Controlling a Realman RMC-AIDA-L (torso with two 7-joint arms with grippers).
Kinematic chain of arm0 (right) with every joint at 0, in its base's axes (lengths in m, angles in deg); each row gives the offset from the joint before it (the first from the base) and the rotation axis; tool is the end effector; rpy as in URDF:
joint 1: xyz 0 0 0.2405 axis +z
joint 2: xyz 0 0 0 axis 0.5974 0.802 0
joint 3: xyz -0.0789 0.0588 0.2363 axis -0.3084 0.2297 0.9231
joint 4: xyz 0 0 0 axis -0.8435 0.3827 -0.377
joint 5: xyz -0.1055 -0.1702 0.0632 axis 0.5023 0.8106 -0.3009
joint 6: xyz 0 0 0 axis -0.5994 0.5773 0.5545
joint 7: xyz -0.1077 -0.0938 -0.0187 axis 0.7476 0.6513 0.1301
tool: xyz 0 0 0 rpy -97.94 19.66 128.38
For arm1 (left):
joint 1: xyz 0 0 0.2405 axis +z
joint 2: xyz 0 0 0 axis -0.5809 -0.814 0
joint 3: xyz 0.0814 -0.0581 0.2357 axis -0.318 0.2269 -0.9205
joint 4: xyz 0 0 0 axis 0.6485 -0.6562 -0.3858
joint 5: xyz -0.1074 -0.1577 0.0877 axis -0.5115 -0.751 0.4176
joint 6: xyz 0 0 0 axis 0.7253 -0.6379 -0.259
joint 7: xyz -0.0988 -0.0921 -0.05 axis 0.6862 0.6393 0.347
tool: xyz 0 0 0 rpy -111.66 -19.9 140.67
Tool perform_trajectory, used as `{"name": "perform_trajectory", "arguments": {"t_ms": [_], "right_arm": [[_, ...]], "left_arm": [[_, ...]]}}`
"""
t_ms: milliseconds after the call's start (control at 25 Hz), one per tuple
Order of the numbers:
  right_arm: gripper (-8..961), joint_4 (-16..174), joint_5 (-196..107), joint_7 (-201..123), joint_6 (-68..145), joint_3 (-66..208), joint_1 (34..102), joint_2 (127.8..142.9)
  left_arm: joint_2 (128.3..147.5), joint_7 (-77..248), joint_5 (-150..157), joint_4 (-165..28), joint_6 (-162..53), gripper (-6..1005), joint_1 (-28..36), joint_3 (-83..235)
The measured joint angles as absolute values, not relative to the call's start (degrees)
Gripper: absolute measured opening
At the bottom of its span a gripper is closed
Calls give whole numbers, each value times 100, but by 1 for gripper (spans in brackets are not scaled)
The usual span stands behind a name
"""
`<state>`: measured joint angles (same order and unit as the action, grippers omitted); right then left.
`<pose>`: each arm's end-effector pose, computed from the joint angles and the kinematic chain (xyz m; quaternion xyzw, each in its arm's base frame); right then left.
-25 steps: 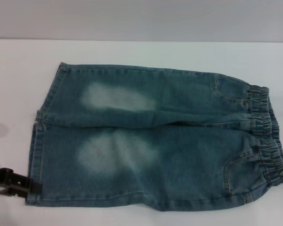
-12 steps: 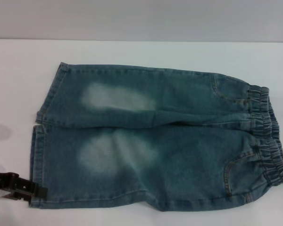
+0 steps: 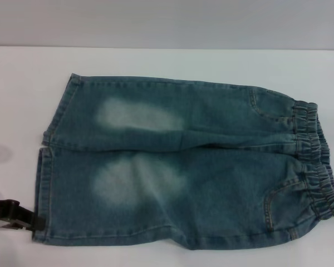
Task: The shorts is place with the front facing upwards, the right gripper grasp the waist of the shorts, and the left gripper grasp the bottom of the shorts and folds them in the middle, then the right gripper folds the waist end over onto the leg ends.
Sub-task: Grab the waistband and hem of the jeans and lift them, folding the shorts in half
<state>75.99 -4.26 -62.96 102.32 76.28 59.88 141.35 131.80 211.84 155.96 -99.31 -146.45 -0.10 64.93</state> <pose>0.3992 0.2961 0.0620 -0.4635 0.3606 0.3815 0.7138 -0.3486 0.2890 0.0593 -0.7501 -0.6609 0.0020 0.0231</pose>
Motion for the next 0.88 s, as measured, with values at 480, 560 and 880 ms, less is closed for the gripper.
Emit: {"name": "perform_trajectory", "arguments": {"t_ms": [480,560,880], "right_arm": [[690,7599,-423,-6344,10224,7622,5953,14125],[690,7655,-358,-6529,10224,7575,5952,14116],[690,9070,1618,-9625,10328,6954,5868,13895]], "left_arm": [[13195,21199,15560,-9937,-14656,4,59,6564],[13197,21203,15494,-9938,-14643,5,60,6565],[13201,21310,15012,-9944,-14422,10,-2,6565]]}}
